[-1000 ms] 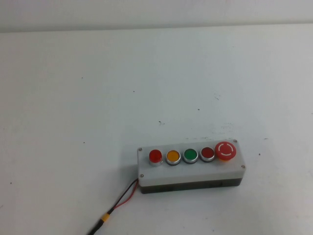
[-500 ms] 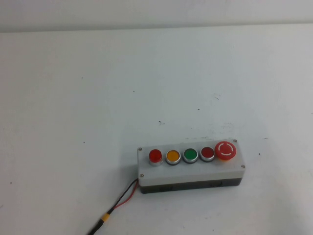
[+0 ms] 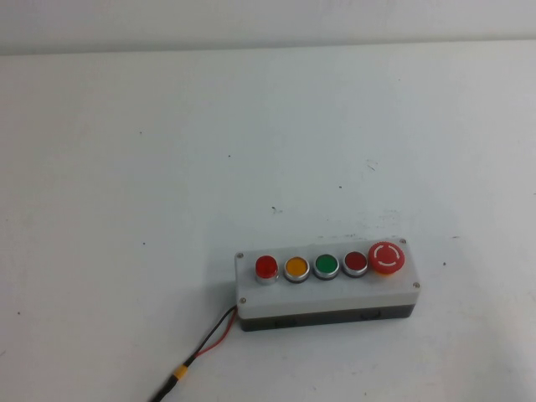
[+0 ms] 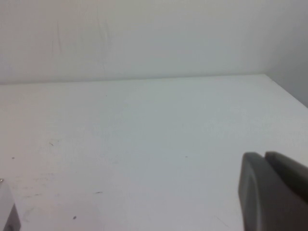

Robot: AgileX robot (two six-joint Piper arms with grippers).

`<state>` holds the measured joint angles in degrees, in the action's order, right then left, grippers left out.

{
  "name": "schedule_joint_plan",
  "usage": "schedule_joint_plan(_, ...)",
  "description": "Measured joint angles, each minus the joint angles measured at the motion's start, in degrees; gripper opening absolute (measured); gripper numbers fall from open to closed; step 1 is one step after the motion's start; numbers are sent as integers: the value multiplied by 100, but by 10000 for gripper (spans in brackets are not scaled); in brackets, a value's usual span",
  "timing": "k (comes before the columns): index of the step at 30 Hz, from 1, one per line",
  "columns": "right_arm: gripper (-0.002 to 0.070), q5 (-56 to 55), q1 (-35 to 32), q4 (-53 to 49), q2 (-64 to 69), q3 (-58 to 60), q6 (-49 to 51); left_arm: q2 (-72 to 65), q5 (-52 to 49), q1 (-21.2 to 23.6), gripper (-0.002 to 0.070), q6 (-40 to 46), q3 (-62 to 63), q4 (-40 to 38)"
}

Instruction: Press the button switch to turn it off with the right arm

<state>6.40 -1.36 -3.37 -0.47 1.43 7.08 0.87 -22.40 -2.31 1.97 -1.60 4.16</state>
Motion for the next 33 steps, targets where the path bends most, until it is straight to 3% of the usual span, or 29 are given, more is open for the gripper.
schedule_joint_plan(8, -16, 14, 0, 229, 0, 0, -105, 0, 0, 0, -2, 0, 0, 0)
schedule_joint_plan(21, -16, 924, 0, 1225, 0, 0, -1382, 0, 0, 0, -2, 0, 0, 0)
schedule_joint_plan(33, -16, 1292, 0, 1235, 0, 0, -1455, 0, 0, 0, -2, 0, 0, 0)
